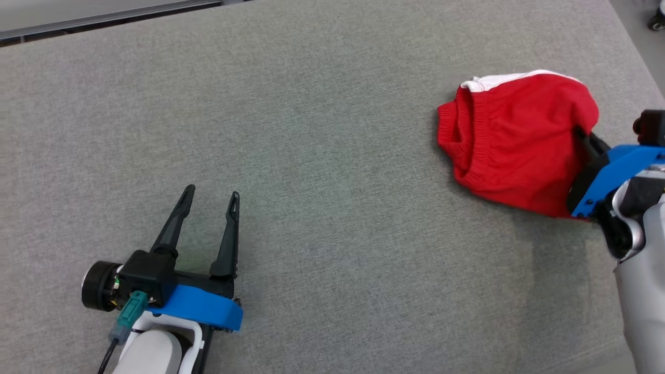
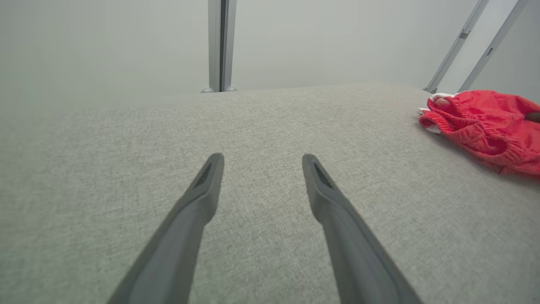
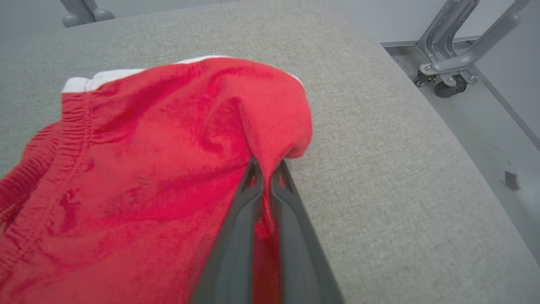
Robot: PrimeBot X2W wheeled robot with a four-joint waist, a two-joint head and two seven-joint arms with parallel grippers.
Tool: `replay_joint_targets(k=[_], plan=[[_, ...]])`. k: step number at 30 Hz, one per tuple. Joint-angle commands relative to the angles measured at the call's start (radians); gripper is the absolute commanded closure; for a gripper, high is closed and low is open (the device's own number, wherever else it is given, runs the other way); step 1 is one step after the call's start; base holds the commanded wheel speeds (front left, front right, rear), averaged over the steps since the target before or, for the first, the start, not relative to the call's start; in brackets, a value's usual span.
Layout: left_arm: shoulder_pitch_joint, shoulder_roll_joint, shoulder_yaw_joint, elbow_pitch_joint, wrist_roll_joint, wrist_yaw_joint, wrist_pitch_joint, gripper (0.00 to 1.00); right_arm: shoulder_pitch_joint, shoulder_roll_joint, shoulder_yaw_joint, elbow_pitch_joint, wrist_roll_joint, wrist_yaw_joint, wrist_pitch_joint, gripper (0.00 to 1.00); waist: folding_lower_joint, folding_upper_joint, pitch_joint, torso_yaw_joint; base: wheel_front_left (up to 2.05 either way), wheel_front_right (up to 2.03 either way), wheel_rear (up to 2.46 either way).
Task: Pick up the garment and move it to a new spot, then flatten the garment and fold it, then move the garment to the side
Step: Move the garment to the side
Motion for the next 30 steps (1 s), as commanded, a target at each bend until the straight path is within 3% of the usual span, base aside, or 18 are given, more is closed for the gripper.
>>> replay_joint_targets(k=[1, 10, 15, 16, 17, 18, 24, 30], plan=[[-0.014, 0.014, 0.004, -0.007, 0.004, 0.005, 0.003, 0.0, -0.041, -0.012, -0.009, 0.006, -0.008, 0.0, -0.003, 1.0, -0.0002, 0.0, 0.01, 0.017, 0.0, 0.0, 0.0], [-0.007, 0.027, 0.018, -0.052, 0.0, 0.025, 0.002, 0.0, -0.179, -0.159, -0.08, 0.1, -0.109, 0.0, 0.048, 1.0, -0.0002, 0.0, 0.042, 0.136, 0.0, 0.0, 0.0], [0.008, 0.026, 0.019, -0.061, -0.01, 0.03, -0.004, 0.0, -0.21, -0.218, -0.098, 0.101, -0.183, 0.0, 0.057, 1.0, -0.0002, 0.0, 0.054, 0.171, 0.0, 0.0, 0.0], [0.008, 0.026, 0.02, -0.059, -0.011, 0.031, -0.008, 0.0, -0.212, -0.22, -0.099, 0.1, -0.199, 0.0, 0.06, 0.81, -0.0002, 0.0, 0.055, 0.173, 0.0, 0.0, 0.0], [0.009, 0.026, 0.02, -0.057, -0.011, 0.03, -0.011, 0.0, -0.213, -0.222, -0.101, 0.097, -0.212, 0.0, 0.058, 0.55, -0.0002, 0.0, 0.056, 0.176, 0.0, 0.0, 0.0], [0.009, 0.024, 0.018, -0.057, -0.011, 0.032, -0.011, 0.0, -0.216, -0.223, -0.106, 0.095, -0.22, 0.0, 0.055, 0.0, -0.0002, 0.0, 0.057, 0.177, 0.0, 0.0, 0.0], [-0.001, 0.02, 0.012, -0.049, -0.017, 0.035, -0.018, 0.0, -0.208, -0.184, -0.124, 0.079, -0.25, 0.0, 0.025, 0.0, -0.0002, 0.0, 0.049, 0.177, 0.0, 0.0, 0.0], [0.0, 0.021, 0.016, -0.042, -0.027, 0.038, -0.023, 0.0, -0.208, -0.14, -0.059, 0.037, -0.211, 0.0, -0.009, 0.0, -0.0002, 0.0, 0.015, 0.174, 0.0, 0.0, 0.0]])
